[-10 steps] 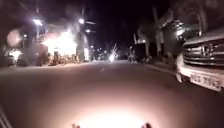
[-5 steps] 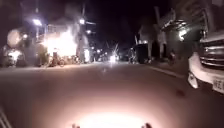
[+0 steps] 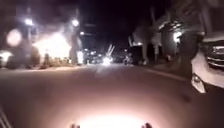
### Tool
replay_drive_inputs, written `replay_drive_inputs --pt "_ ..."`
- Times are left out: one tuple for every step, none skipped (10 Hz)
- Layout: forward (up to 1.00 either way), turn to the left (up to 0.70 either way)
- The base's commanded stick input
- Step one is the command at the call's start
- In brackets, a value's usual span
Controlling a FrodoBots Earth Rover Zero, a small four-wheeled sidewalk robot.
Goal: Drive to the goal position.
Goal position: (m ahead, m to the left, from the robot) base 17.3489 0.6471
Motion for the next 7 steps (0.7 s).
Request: replay_drive_inputs --pt "0.7 0.0" --pt "0.7 0.0" --pt "0.7 0.0" --pt "0.7 -0.13" --pt "0.7 -0.27" --pt "0.7 -0.33" --pt "0.7 -0.28"
